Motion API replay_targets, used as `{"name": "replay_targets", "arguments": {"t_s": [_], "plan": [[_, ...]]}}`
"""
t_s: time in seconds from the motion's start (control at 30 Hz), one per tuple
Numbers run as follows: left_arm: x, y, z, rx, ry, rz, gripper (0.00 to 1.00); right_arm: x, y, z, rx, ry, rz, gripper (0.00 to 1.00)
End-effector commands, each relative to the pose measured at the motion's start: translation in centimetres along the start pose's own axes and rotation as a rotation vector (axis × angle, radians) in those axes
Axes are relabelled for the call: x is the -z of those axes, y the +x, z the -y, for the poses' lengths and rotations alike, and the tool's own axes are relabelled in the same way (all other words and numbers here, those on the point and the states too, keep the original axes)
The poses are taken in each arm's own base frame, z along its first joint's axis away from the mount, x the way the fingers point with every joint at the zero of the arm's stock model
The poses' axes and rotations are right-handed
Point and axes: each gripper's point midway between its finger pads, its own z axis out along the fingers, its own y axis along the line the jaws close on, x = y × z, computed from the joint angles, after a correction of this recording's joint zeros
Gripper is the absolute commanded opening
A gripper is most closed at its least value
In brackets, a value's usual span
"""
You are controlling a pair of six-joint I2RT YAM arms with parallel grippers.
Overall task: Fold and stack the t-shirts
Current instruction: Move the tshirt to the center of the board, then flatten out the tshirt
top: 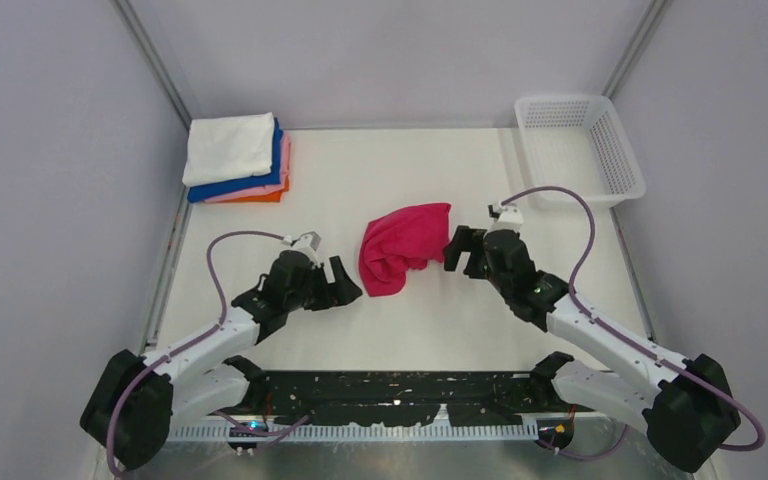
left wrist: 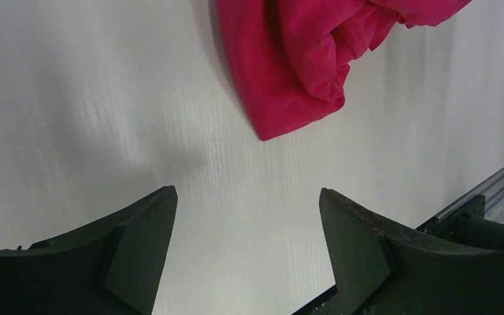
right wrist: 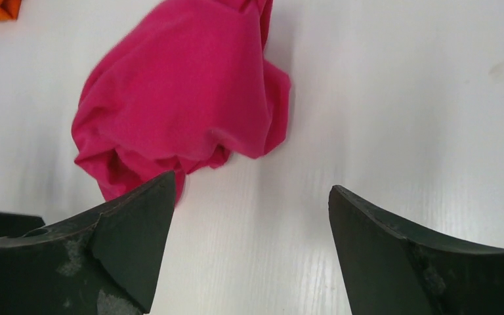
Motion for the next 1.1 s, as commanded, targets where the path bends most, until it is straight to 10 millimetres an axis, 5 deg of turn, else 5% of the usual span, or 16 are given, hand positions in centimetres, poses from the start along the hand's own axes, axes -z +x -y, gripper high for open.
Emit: {"name": "replay_targets", "arguments": {"t_s": [0.0, 0.17, 0.63, 0.87, 0.93, 1.07], "plan": [[-1.8, -1.3, 4.2, -0.003, 0.149, 0.018, 0.81, 0.1, 0.6, -3.9, -0.106, -0.209, 0.081, 0.93], [-4.6, -0.9, 5.3, -0.010, 0.173, -0.043, 0.73, -1.4, 5.1, -5.3, -0.041, -0.212, -0.002, 0.87], [-10.1, 0.3, 1.7, -0.061, -0.092, -0.087, 0.40, -8.4, 8.3, -8.1, -0.021, -0.165, -0.023, 0.70], [-11.3, 0.7, 1.3, -0.065, -0.130, -0.128, 0.00, -10.6, 8.9, -7.5, -0.052, -0.088, -0.009, 0.62], [-11.2, 0.3, 0.9, -0.073, -0.152, -0.110, 0.00, -11.0, 8.7, -7.5, -0.066, -0.074, 0.001, 0.57], [-9.7, -0.6, 0.8, -0.080, -0.167, -0.064, 0.00, -10.7, 8.3, -6.7, -0.065, -0.031, 0.021, 0.20]]}}
